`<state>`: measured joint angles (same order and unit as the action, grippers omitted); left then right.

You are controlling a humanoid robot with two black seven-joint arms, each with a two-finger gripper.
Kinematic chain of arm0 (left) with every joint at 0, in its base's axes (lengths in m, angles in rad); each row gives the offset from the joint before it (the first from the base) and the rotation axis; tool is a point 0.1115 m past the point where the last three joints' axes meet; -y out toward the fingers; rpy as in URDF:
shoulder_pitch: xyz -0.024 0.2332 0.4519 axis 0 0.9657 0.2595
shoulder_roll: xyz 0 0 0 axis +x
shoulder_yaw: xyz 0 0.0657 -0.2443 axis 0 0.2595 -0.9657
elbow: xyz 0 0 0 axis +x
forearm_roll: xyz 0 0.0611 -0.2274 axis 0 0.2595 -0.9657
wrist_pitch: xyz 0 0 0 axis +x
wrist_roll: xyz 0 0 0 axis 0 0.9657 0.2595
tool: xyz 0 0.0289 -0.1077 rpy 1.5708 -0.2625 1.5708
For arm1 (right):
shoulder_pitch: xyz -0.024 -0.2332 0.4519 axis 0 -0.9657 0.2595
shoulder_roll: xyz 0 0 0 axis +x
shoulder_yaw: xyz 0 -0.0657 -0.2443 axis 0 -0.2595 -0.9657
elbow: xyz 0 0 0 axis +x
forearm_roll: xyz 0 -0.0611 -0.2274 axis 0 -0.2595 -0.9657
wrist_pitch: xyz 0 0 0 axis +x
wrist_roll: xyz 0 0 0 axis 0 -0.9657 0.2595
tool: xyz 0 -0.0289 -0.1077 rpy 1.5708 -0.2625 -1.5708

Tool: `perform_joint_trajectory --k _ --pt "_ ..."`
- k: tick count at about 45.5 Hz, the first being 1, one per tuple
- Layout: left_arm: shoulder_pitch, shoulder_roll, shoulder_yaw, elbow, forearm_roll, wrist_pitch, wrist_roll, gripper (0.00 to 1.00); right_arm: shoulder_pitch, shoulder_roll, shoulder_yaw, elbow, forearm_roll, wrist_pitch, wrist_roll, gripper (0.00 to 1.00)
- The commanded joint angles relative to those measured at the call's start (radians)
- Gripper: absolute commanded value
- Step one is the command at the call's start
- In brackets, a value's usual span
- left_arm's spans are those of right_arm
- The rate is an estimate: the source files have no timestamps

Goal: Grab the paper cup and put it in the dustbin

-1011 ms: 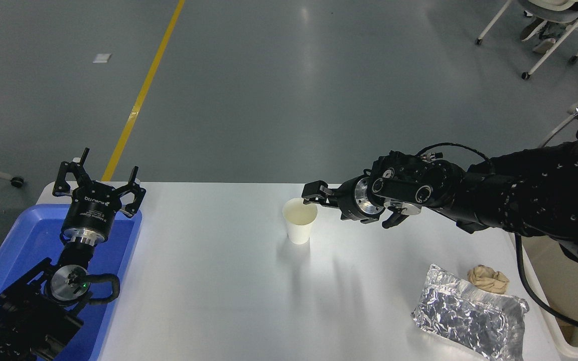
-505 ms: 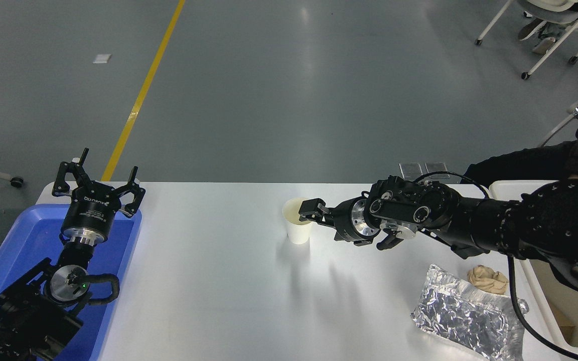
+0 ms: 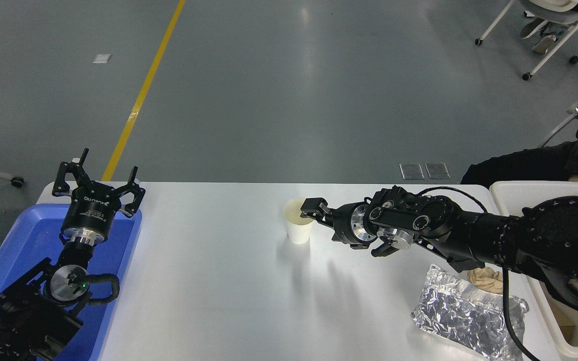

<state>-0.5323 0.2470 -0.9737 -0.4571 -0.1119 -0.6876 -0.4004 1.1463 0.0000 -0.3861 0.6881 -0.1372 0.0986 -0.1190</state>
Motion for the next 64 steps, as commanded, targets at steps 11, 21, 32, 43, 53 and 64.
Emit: perform_joint_trajectory --k 11,21,32,43,53,64 --pt "0.002 0.000 -0.002 0.000 0.000 0.000 -0.002 1.00 -0.056 0.000 0.012 -0.010 -0.038 -0.036 -0.001 0.94" --pt "0.002 0.000 -0.002 0.000 0.000 0.000 -0.002 1.00 -0.056 0.000 0.012 -0.010 -0.044 -0.034 -0.002 0.71" --pt "0.002 0.000 -0.002 0.000 0.000 0.000 -0.002 1.00 -0.057 0.000 0.012 -0.010 -0.061 -0.033 -0.002 0.35" --pt "0.002 0.000 -0.002 0.000 0.000 0.000 -0.002 1.00 -0.054 0.000 0.010 -0.010 -0.061 -0.016 -0.002 0.00" --pt "0.002 0.000 -0.002 0.000 0.000 0.000 -0.002 1.00 0.007 0.000 0.004 0.002 -0.059 0.016 -0.002 0.00" --pt "0.005 0.000 -0.003 0.000 0.000 0.000 0.000 1.00 0.200 0.000 -0.063 0.111 -0.045 0.105 -0.005 0.00"
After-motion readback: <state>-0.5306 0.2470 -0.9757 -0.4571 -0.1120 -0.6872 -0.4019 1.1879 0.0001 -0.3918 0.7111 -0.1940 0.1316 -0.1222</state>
